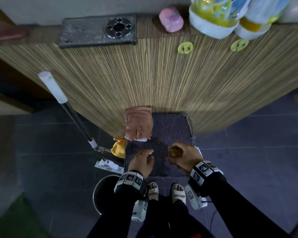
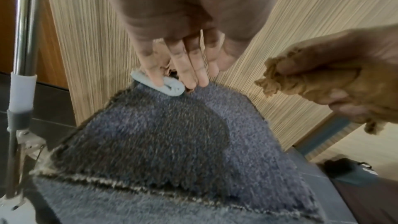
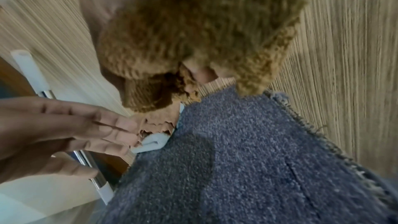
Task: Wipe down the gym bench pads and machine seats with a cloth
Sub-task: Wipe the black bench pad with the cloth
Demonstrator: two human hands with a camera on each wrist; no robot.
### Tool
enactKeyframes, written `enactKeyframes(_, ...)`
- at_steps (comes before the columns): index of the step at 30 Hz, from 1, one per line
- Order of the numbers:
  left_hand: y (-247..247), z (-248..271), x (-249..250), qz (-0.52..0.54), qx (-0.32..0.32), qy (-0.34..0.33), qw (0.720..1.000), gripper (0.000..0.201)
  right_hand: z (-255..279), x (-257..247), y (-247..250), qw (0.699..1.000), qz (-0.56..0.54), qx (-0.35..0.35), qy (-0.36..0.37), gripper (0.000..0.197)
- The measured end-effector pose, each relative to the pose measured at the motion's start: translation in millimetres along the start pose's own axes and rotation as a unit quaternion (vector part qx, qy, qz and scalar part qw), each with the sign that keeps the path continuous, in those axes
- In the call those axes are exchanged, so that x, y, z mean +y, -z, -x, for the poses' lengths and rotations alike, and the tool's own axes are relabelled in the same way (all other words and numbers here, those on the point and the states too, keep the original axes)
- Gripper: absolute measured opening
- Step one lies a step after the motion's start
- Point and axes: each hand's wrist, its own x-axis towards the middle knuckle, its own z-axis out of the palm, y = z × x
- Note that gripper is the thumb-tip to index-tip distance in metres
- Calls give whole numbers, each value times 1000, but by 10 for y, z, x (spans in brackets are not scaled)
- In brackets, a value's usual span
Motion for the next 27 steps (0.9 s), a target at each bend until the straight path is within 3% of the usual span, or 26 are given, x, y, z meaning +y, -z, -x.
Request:
enactKeyframes(8, 178, 411, 174, 1, 2, -45, 999, 32, 428, -100, 178, 999, -35, -23, 22, 55)
enactKeyframes(17, 340, 721, 226, 24, 21, -52, 998, 31, 646, -145, 291, 998, -12, -20, 52, 47)
enactKeyframes(27, 168, 1022, 459, 78, 99, 43, 991, 32, 511, -64, 606, 977, 9, -130, 168, 50)
